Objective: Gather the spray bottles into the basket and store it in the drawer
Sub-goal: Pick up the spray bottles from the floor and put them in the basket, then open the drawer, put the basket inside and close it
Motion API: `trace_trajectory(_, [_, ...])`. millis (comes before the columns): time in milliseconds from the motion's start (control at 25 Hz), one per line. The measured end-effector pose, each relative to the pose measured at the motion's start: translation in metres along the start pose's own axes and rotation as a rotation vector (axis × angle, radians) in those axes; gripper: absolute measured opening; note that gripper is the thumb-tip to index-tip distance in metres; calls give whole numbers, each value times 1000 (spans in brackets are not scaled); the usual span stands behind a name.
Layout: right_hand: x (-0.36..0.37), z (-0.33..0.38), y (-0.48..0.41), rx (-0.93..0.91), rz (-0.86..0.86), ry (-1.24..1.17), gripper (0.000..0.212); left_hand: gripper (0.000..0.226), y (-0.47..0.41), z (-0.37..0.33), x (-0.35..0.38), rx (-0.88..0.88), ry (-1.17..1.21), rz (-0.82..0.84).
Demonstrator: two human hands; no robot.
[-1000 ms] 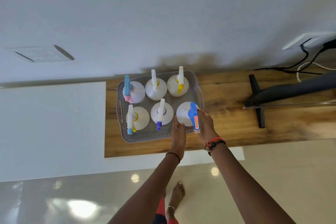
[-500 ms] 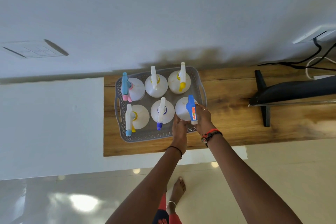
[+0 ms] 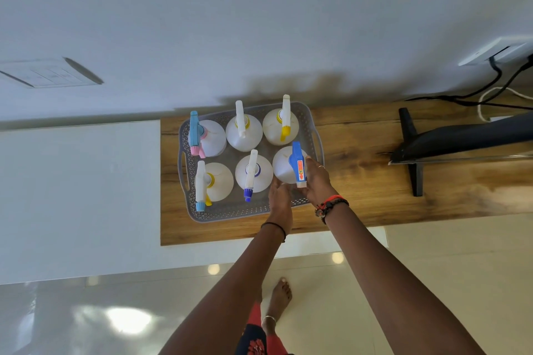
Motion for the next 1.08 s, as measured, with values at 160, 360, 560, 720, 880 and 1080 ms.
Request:
trace_trajectory(160, [-22, -6, 10, -17, -106, -59, 38, 43, 11, 3, -7, 44, -70, -7])
trace_trajectory(360, [-61, -23, 32, -44, -155, -181, 25, 32, 43, 11, -30, 182, -197, -98])
trace_trajectory(560, [-98, -58, 52, -22, -121, -175, 7, 26, 83, 28, -64, 536, -504, -156])
trace_trajectory(720, [-140, -99, 55, 2, -146, -110, 6, 24, 103, 63, -93, 649, -670, -177])
trace_trajectory(880, [-175, -134, 50, 4, -148, -53, 14, 23, 109, 99, -124, 603, -775, -225])
trace_trajectory(1080, [-219, -176, 35, -15, -213, -41, 26, 23, 108, 127, -153, 595, -840, -258])
Point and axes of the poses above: each hand's wrist, its own y-axis away from the middle knuckle, its own x-axis out of the palm, z = x × y, the point moved 8 cm from there along -y, towards the middle knuckle, and after that the axes turned 2 degrees about z, right-handed, at the moved point
